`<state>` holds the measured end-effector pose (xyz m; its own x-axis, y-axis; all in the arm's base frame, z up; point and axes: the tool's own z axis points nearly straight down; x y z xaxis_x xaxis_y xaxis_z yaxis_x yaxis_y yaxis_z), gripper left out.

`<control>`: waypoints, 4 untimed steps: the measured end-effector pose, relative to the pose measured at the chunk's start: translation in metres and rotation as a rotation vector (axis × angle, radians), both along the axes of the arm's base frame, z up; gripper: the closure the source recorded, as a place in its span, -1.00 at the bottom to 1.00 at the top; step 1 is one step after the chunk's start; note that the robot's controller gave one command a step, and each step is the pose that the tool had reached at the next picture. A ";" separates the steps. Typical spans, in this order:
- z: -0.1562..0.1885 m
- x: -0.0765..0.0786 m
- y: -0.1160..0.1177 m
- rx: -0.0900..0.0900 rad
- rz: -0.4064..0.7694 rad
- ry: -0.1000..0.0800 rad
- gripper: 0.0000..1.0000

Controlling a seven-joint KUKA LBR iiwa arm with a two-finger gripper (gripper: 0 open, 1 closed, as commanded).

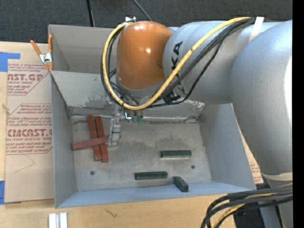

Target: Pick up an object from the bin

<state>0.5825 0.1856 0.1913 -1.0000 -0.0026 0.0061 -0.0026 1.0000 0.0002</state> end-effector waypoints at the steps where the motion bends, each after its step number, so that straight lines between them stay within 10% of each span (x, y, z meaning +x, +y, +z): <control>1: 0.005 0.002 -0.001 0.001 -0.002 -0.008 -1.00; 4: -0.047 -0.037 -0.014 0.000 0.080 0.001 -1.00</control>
Offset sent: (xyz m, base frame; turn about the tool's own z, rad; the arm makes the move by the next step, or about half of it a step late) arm -0.0600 -0.0277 -0.1008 -0.2575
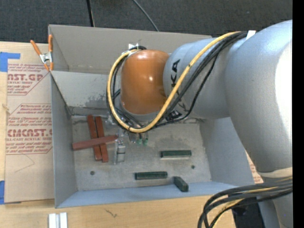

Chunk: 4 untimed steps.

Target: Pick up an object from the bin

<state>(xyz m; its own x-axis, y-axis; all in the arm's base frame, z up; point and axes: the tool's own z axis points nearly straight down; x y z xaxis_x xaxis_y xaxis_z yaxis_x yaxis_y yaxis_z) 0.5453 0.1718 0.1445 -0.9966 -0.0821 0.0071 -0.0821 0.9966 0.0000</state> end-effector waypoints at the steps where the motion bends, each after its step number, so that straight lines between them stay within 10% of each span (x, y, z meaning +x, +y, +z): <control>1: -0.026 0.001 0.017 0.004 0.013 -0.016 -1.00; 2: -0.066 0.049 0.011 0.006 0.245 -0.018 1.00; 3: -0.066 0.049 0.011 0.006 0.245 -0.018 1.00; 4: 0.077 0.047 0.004 0.003 0.293 -0.012 1.00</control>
Offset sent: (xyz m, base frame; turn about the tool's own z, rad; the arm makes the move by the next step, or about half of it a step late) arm 0.0444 0.0086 -0.0745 -0.2447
